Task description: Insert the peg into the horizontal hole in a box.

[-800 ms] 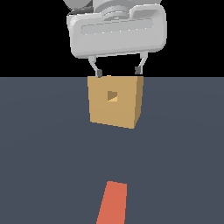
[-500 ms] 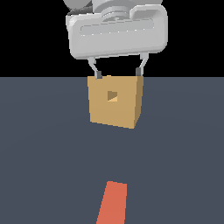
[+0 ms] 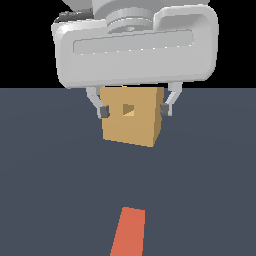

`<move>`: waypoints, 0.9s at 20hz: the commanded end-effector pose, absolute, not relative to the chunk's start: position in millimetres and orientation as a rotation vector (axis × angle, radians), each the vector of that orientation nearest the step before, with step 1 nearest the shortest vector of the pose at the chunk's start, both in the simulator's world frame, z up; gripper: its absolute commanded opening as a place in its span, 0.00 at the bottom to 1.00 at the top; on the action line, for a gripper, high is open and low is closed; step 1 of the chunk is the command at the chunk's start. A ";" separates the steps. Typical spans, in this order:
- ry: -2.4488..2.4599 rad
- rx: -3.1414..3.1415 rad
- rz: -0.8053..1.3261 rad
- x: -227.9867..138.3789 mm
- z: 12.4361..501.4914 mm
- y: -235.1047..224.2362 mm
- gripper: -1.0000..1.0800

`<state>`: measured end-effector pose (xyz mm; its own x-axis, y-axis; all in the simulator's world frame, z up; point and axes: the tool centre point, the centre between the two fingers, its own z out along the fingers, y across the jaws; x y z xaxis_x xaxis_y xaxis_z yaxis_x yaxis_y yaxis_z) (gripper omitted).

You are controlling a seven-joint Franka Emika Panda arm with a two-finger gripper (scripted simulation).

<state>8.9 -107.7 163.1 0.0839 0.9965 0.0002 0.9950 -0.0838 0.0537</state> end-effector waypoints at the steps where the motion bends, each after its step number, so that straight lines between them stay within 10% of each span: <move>1: 2.081 2.308 0.047 4.5 147.1 -141.1 0.96; 18: 1.995 2.426 0.001 -20.6 67.5 -304.1 0.96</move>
